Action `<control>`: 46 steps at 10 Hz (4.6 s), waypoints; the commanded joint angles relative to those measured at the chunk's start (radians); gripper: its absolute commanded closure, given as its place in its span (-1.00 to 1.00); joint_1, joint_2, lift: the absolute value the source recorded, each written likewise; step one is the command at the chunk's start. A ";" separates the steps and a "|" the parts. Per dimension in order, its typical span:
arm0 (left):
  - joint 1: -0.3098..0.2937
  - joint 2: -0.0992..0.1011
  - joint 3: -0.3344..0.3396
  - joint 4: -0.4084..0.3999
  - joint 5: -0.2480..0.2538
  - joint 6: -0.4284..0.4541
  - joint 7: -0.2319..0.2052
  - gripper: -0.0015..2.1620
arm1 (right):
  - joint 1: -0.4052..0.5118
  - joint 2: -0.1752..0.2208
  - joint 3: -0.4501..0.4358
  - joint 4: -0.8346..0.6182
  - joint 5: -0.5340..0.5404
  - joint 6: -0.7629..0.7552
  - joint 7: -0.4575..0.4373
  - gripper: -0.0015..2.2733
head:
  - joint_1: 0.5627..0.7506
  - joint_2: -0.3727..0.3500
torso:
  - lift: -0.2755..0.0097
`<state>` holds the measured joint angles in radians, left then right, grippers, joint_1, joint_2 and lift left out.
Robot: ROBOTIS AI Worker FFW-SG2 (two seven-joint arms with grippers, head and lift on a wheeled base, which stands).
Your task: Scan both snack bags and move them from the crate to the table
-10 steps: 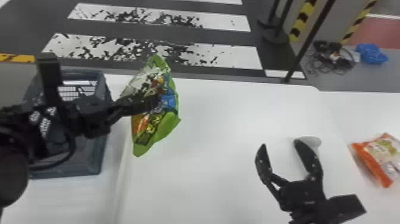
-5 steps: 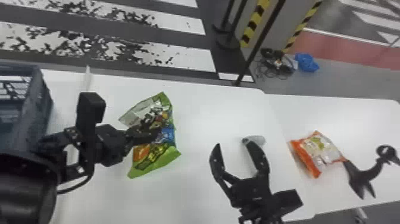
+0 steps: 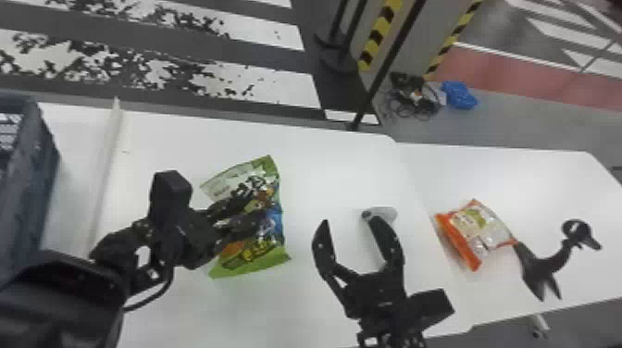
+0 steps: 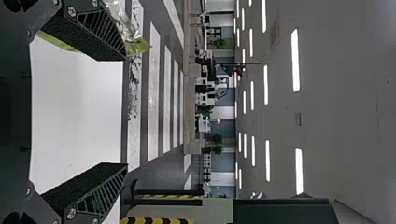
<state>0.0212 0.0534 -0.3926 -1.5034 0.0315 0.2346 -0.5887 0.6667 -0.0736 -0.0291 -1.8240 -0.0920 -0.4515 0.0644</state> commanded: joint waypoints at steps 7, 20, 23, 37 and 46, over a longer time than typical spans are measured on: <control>0.258 0.046 0.190 -0.345 0.010 -0.110 0.138 -0.96 | 0.007 -0.002 0.005 -0.020 -0.041 0.052 0.025 -0.89 | 0.41 -0.93 | 0.32; 0.502 0.085 0.400 -0.606 0.128 -0.027 0.362 -0.92 | -0.234 -0.014 -0.175 -0.089 -0.314 1.218 0.434 -0.91 | 0.41 -0.02 | 0.32; 0.502 0.092 0.400 -0.600 0.137 -0.024 0.359 -0.92 | -0.299 -0.017 -0.167 -0.037 -0.322 1.279 0.462 -0.91 | 0.41 0.03 | 0.32; 0.488 0.112 0.402 -0.578 0.159 -0.014 0.352 -0.92 | -0.231 -0.124 -0.112 -0.308 -0.009 1.138 0.350 0.99 | 0.41 -0.15 | 0.32; 0.488 0.121 0.411 -0.578 0.174 -0.014 0.352 -0.92 | -0.354 -0.400 0.719 -0.118 1.382 1.506 -0.020 0.99 | 0.41 -0.25 | 0.32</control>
<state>0.5093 0.1749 0.0184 -2.0831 0.2056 0.2202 -0.2362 0.3259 -0.4711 0.6445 -1.9862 1.2212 1.0298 0.0430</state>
